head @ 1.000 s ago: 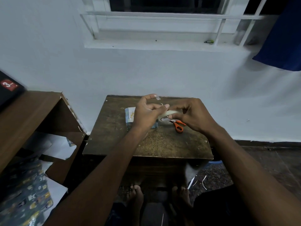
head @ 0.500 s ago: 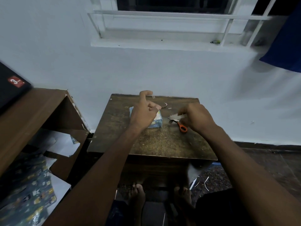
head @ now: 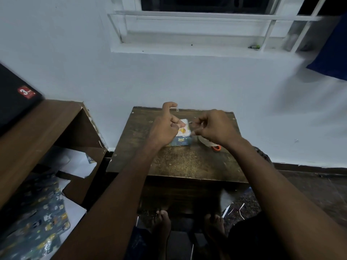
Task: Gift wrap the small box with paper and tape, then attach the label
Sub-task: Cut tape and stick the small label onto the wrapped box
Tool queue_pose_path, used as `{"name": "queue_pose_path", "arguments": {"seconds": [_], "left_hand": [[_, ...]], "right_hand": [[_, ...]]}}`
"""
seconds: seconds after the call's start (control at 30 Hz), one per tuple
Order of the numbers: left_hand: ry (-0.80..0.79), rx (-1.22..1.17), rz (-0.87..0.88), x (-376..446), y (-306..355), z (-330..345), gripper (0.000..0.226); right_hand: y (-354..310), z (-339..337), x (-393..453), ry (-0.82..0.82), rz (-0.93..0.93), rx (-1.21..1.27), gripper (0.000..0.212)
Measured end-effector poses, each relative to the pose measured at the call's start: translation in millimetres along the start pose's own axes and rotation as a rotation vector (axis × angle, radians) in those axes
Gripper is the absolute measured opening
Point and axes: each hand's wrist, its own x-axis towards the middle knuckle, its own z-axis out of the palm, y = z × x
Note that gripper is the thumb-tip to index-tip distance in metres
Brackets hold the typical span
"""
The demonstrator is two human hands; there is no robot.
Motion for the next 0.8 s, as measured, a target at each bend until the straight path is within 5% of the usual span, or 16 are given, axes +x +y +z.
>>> {"name": "queue_pose_path", "arguments": {"seconds": [0.33,0.57,0.8], "left_hand": [[-0.095,-0.084,-0.059,-6.9,-19.3,-38.0,0.094],[0.034,-0.261,-0.153,-20.7,-27.2,-60.3,0.046],[0.026,-0.111,-0.163,-29.7,-43.2,-58.0,0.052]], "right_hand": [[-44.2,48.0,9.4,-0.113,-0.209,-0.011,0.031],[-49.1,61.4,15.6,-0.118,-0.184,-0.063,0.019],[-45.7,55.5,11.4,-0.115,-0.186,-0.047,0.028]]}}
